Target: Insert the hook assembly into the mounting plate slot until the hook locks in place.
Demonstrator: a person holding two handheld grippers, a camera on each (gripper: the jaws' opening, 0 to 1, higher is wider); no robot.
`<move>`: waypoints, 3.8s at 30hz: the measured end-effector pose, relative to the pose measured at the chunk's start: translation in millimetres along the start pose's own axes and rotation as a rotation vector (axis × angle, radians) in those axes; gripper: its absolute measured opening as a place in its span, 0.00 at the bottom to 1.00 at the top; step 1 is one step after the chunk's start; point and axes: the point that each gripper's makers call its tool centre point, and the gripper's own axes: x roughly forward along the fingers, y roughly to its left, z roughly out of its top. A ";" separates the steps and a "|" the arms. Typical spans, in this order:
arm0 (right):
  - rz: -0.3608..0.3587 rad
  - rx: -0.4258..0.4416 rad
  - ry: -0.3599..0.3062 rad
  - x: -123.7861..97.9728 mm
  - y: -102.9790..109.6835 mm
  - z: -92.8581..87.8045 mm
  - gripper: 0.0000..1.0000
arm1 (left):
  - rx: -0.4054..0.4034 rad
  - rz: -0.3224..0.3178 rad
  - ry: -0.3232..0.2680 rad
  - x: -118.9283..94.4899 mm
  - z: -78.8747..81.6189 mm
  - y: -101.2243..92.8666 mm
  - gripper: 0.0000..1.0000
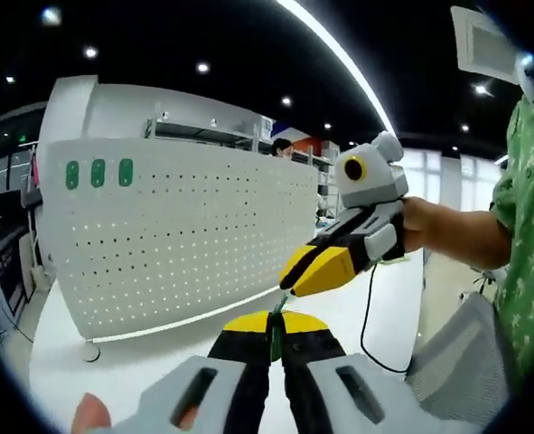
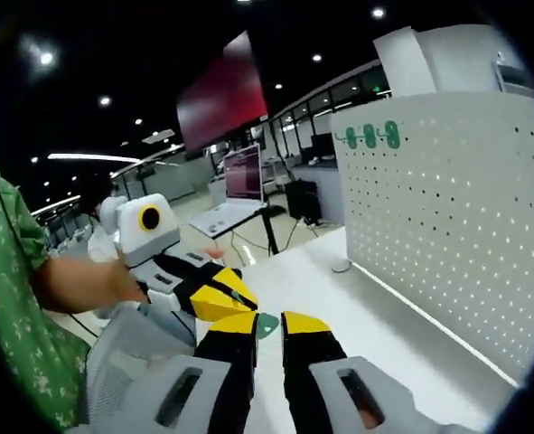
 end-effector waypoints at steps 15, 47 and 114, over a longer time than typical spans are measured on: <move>-0.092 0.181 -0.117 4.3 -22.4 19.1 0.09 | 0.021 0.197 -0.146 11.5 32.1 16.9 0.03; -0.130 0.180 -0.152 7.2 -14.4 30.5 0.01 | 0.222 0.277 -0.111 9.0 38.1 11.4 0.03; -0.225 -0.126 -0.123 5.3 0.9 56.4 0.00 | 0.282 0.294 -0.093 7.9 44.3 17.0 0.04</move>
